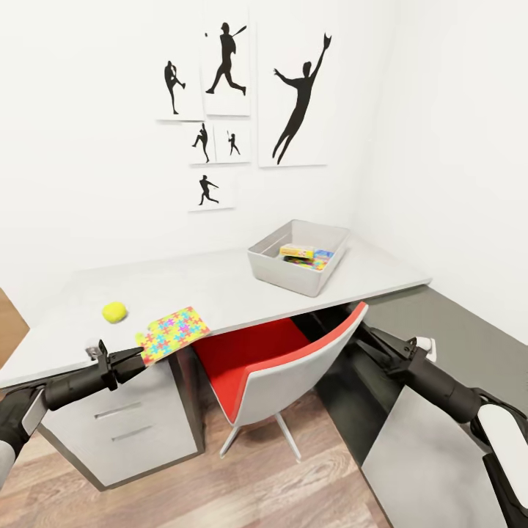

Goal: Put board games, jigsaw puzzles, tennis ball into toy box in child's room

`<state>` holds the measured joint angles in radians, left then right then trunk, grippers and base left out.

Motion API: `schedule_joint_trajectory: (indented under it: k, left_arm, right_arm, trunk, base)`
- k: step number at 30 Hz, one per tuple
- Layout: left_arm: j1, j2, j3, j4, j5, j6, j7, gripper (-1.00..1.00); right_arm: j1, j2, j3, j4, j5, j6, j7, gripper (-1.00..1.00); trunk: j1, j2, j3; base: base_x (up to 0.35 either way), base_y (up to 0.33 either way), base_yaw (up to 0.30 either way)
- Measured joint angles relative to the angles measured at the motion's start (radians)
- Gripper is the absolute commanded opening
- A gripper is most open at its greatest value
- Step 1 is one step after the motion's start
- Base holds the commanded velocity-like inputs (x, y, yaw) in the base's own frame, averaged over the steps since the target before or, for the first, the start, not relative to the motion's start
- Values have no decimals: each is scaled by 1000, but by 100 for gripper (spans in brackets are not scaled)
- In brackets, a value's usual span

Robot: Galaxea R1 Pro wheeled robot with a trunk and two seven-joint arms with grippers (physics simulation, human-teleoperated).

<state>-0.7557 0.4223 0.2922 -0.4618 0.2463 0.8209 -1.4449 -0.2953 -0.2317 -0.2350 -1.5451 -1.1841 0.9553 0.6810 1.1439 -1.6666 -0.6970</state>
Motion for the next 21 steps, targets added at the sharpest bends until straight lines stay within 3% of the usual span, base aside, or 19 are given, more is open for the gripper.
schedule_joint_trajectory:
  k: [9,21]
  left_arm:
    - [0,1,1,0,0,-1,0,100]
    - [0,1,32,0,-1,-4,0,100]
  right_arm:
    - [0,0,0,0,0,0,0,100]
    - [0,0,0,0,1,0,0,100]
  trunk:
    - [0,0,0]
    - [0,0,0]
  base:
    - [42,-4,0]
    - [30,0,0]
